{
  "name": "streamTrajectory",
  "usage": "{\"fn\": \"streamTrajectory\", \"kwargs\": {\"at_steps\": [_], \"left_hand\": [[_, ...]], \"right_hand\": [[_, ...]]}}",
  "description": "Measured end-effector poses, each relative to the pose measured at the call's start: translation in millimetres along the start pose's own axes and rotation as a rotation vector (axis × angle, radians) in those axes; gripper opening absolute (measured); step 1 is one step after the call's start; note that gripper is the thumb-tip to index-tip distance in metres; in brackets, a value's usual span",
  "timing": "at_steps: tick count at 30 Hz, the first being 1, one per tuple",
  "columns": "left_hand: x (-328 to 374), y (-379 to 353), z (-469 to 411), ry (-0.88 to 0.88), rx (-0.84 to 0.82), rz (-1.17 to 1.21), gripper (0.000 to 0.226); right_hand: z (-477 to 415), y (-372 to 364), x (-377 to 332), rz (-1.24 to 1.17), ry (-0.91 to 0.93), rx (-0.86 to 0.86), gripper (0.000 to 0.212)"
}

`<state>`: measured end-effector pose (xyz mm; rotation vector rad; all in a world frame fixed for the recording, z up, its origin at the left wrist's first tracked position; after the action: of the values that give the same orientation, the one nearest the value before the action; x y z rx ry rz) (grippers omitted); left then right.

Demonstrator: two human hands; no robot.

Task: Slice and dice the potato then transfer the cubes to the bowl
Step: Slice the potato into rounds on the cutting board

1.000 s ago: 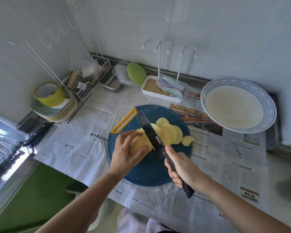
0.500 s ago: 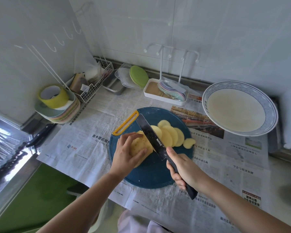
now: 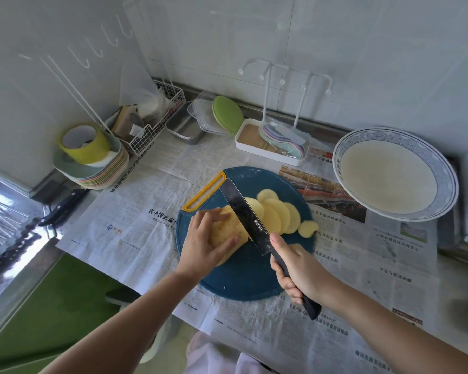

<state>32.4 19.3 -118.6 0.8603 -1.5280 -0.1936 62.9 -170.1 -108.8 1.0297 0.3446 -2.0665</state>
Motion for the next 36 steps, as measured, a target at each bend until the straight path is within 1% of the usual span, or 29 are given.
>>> {"fn": "streamTrajectory", "kwargs": {"at_steps": [5, 8, 13, 17, 22, 26, 30, 33, 36], "left_hand": [[-2.3, -0.6, -0.8, -0.028, 0.009, -0.026, 0.051], [-7.7, 0.0, -1.5, 0.004, 0.023, -0.021, 0.053], [-8.4, 0.1, -2.2, -0.008, 0.029, -0.022, 0.054], [-11.2, -0.3, -3.9, -0.011, 0.012, 0.005, 0.046], [-12.4, 1.7, -6.9, 0.010, 0.008, 0.027, 0.045], [-10.3, 3.0, -7.7, 0.021, 0.006, 0.026, 0.049], [-9.2, 0.8, -5.5, -0.002, 0.006, -0.006, 0.058], [-7.2, 2.3, -6.8, 0.011, 0.012, 0.011, 0.059], [-7.8, 3.0, -7.8, 0.047, -0.018, 0.041, 0.055]], "right_hand": [[-4.3, -2.9, 0.4, 0.077, 0.021, 0.028, 0.063], [-8.6, -5.9, 0.3, 0.066, 0.003, 0.027, 0.062], [-15.3, -10.9, 1.8, 0.047, -0.006, 0.033, 0.061], [-23.2, -16.8, 2.9, 0.019, -0.023, 0.048, 0.061], [-32.7, -24.3, 8.3, -0.029, -0.027, 0.073, 0.061], [-42.5, -30.2, 12.7, -0.061, -0.021, 0.080, 0.064], [-52.8, -35.7, 21.2, -0.053, -0.041, 0.091, 0.056], [-56.2, -37.3, 22.2, -0.057, -0.038, 0.094, 0.055], [-55.8, -38.0, 21.1, -0.054, -0.035, 0.092, 0.055]]}}
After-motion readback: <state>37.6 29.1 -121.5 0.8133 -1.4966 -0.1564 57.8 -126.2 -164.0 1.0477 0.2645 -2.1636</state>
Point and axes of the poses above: each hand's wrist, its own z-axis away from the middle knuckle, its own y-axis out of the back of the hand, x = y × z, the point moved 8 cm from there along -z, towards the middle knuckle, and after that the axes turned 3 degrees about x, right-handed, at the moved point
